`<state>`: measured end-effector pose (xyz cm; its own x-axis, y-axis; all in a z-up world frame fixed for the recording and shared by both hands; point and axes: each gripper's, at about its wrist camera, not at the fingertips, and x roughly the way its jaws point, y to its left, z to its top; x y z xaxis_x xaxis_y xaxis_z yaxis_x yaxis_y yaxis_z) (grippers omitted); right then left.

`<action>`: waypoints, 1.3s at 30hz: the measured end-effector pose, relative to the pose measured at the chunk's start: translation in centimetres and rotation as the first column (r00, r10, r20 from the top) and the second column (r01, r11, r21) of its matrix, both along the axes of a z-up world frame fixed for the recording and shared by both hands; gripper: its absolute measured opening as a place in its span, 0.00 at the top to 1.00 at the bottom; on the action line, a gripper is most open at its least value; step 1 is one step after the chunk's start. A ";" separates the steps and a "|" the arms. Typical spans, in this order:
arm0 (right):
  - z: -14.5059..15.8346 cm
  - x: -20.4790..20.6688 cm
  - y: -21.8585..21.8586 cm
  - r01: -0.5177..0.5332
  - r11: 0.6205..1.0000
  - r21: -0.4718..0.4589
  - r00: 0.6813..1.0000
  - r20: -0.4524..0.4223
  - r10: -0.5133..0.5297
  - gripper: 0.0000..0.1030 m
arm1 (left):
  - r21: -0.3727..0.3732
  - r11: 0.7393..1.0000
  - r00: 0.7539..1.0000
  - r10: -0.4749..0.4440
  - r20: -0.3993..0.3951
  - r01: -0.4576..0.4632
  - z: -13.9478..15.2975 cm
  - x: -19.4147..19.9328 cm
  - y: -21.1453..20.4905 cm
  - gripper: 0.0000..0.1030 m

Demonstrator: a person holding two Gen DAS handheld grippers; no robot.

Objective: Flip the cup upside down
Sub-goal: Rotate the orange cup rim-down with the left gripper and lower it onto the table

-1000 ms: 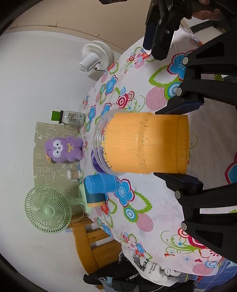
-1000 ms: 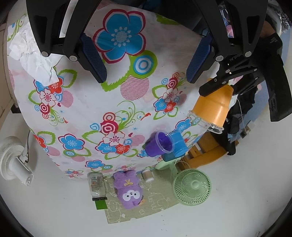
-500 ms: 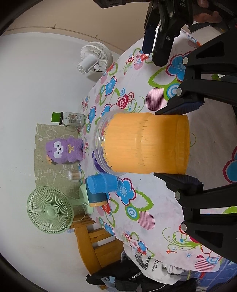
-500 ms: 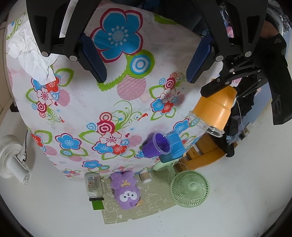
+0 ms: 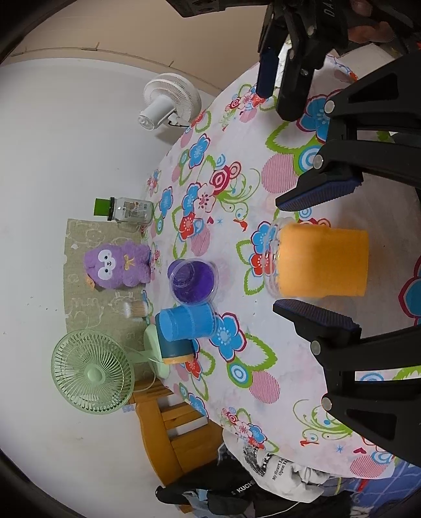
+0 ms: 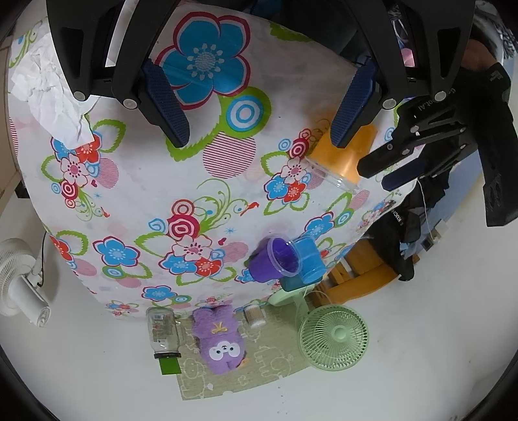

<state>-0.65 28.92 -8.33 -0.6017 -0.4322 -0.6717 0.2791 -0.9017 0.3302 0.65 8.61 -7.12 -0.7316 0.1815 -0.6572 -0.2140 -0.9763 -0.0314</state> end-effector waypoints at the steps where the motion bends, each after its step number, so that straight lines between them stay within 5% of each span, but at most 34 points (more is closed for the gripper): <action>1: -0.1 0.0 0.0 0.002 1.000 0.000 1.000 0.001 -0.002 0.12 | -0.005 1.000 1.000 -0.002 0.002 0.002 -0.2 0.1 0.0 0.37; 4: -0.2 0.0 0.2 0.005 1.000 0.003 1.000 0.006 -0.005 0.12 | -0.010 1.000 1.000 -0.017 0.010 0.017 -1.0 0.7 -0.1 0.19; 9: -0.7 0.0 0.3 0.013 1.000 0.007 1.000 0.019 -0.014 0.12 | -0.046 0.998 0.999 -0.042 0.022 0.043 -3.1 1.9 -0.6 0.13; 11: -1.0 -0.1 0.2 0.016 1.000 0.010 0.999 0.029 -0.016 0.12 | -0.045 0.999 0.998 -0.028 0.047 0.031 -4.0 1.5 -0.9 0.14; 14: -1.2 0.0 -0.3 0.009 1.000 0.015 0.999 0.032 -0.010 0.12 | -0.015 1.000 0.996 -0.015 0.092 0.017 -4.9 0.7 -1.5 0.45; 39: -0.9 0.0 -1.2 -0.017 1.000 0.000 1.000 0.022 0.017 0.12 | -0.048 0.999 1.000 -0.009 0.019 0.010 1.1 0.6 -2.5 0.45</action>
<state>-0.65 27.75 -9.22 -0.5795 -0.4421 -0.6847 0.2868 -0.8970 0.3364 1.29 6.13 -6.03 -0.7177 0.1564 -0.6786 -0.2235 -0.9746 0.0118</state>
